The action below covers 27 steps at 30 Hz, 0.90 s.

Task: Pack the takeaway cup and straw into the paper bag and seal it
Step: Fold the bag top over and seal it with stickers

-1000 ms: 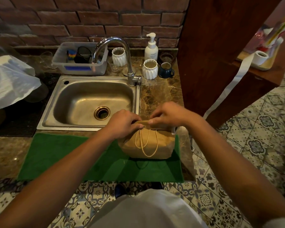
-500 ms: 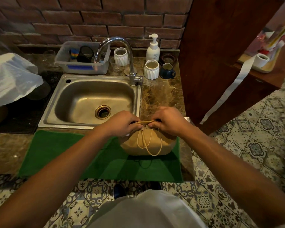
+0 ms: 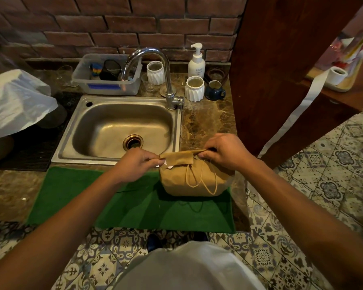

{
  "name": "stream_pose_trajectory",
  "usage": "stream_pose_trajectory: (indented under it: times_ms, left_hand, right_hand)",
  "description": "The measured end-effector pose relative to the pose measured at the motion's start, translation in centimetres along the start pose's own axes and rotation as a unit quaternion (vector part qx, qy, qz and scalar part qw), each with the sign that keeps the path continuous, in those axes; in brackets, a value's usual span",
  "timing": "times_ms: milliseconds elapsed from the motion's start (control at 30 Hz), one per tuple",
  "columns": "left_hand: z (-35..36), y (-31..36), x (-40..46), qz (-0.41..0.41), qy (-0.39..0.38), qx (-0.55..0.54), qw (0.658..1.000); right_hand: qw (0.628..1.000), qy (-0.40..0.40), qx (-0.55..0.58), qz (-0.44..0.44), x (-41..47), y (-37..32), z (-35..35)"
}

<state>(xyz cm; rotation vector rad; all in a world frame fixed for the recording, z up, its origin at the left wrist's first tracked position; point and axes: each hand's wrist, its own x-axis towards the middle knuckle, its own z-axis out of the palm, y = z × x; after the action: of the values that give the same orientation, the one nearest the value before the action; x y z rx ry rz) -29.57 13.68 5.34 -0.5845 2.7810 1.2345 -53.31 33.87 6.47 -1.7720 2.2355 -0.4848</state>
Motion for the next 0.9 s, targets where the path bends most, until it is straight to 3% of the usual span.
stream_pose_trajectory:
  times_ms: [100,267,467,700,800,900]
  left_hand:
    - [-0.1,-0.1,-0.1,-0.013,-0.027,-0.027,0.999]
    - [-0.8,1.6,0.5,-0.079,-0.063,-0.178,0.979]
    - [-0.2,2.2,2.0,0.003,-0.093,0.038,0.995]
    - [0.1,3.4,2.9,0.048,-0.017,0.248,0.968]
    - [0.0,3.5,2.8,0.045,-0.015,0.239,0.970]
    - [-0.4,4.5,3.2,0.043,-0.044,0.132,0.989]
  right_hand:
    - [1.000,0.000,-0.003,0.001,0.2,-0.1,-0.1]
    - [1.000,-0.008,-0.004,0.003,0.4,-0.3,-0.3]
    - [1.000,0.001,0.005,-0.012,-0.1,-0.7,0.1]
    - [0.999,-0.034,0.015,0.018,0.4,-0.8,-0.1]
    - [0.998,-0.051,0.025,0.018,0.7,-0.6,-0.3]
    - [0.999,-0.028,0.023,0.007,0.7,-0.8,-0.3]
